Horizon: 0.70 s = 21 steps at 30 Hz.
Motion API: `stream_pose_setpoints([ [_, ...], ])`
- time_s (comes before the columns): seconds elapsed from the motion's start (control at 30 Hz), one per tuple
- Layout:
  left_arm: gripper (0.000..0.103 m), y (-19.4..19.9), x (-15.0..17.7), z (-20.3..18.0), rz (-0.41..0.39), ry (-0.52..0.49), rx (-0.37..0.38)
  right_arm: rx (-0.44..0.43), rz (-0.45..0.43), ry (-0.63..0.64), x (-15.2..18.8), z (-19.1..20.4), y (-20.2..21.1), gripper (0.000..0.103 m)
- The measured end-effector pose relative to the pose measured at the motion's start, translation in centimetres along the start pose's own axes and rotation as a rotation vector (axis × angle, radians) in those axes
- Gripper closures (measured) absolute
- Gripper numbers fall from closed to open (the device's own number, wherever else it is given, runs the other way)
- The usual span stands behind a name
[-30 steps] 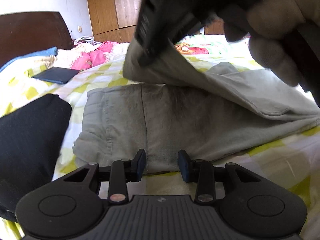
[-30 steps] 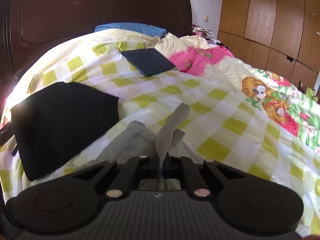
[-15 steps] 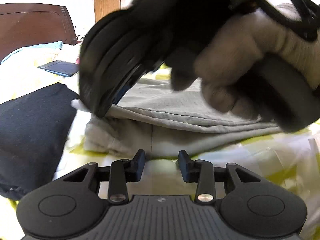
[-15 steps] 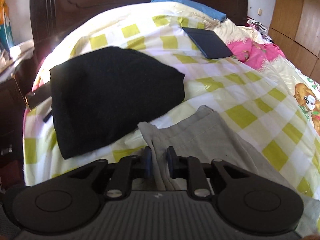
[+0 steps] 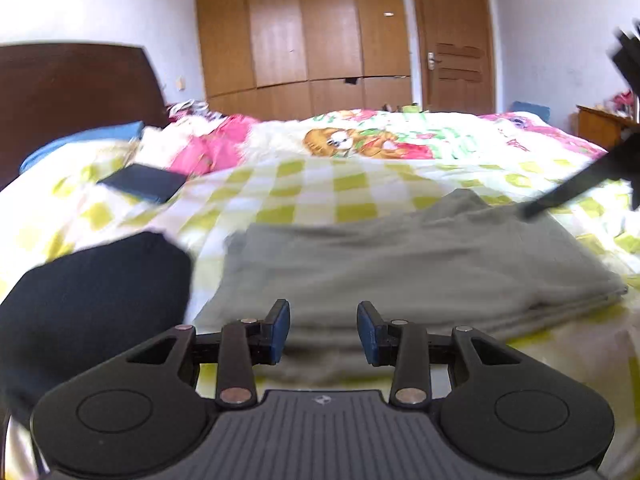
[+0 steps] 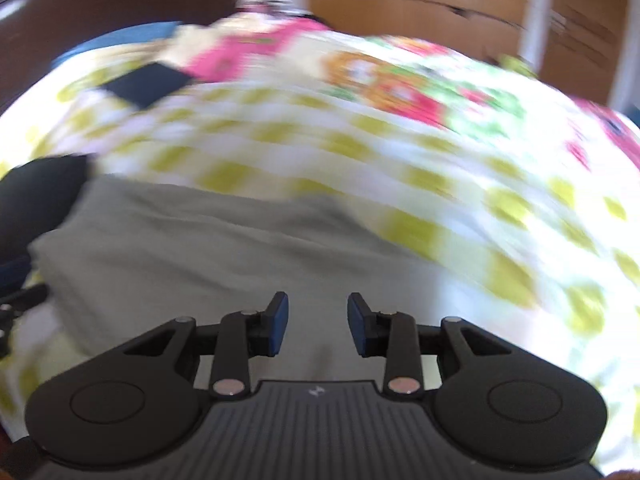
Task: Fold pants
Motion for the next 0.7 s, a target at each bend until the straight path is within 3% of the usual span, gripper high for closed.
stream_pose_setpoints([
  [0.07,0.052,-2.1,0.2,-1.1,0.029,-0.03,0.018,0.015,0.045,-0.122,1.5,-3.2,-0.6,0.066],
  [0.17,0.053,-3.9,2.2,-3.1,0.147,-0.085,0.049,-0.09,0.097,-0.265,3.0,-4.4,-2.1,0.064],
  [0.27,0.053,-3.5,2.3,-4.2,0.146,-0.164,0.015,-0.191,0.071,-0.337,3.2,-4.2,-3.4,0.059],
  [0.37,0.053,-3.4,1.7,-4.2,0.171,-0.155,0.01,-0.266,0.051,-0.383,2.3,-4.0,-4.3,0.06],
  [0.4,0.053,-3.4,1.4,-4.3,0.17,-0.158,0.005,-0.302,0.047,-0.406,1.9,-3.8,-4.5,0.063],
  [0.43,0.053,-3.3,1.0,-4.7,0.159,-0.172,0.005,-0.328,0.046,-0.429,1.7,-4.0,-4.7,0.074],
  [0.47,0.053,-3.1,0.5,-5.2,0.144,-0.192,0.011,-0.339,0.052,-0.452,1.5,-4.2,-5.0,0.094],
  [0.57,0.052,-2.9,-0.8,-7.5,0.136,-0.241,0.042,-0.405,0.054,-0.534,1.1,-5.4,-4.5,0.098],
  [0.7,0.052,-3.3,-0.4,-12.1,0.197,-0.309,0.15,-0.393,0.04,-0.538,1.5,-8.6,-2.0,0.098],
])
Point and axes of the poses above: each gripper's, at about its wrist camera, not at the fingertips, and y roughly against the way its jaws point, z to its left, x to its underside, the point moved 10 cm from there along -y, roughly the way its jaws point, and after that the axes turned 4 degrees about -z, right-handed, at the moved point
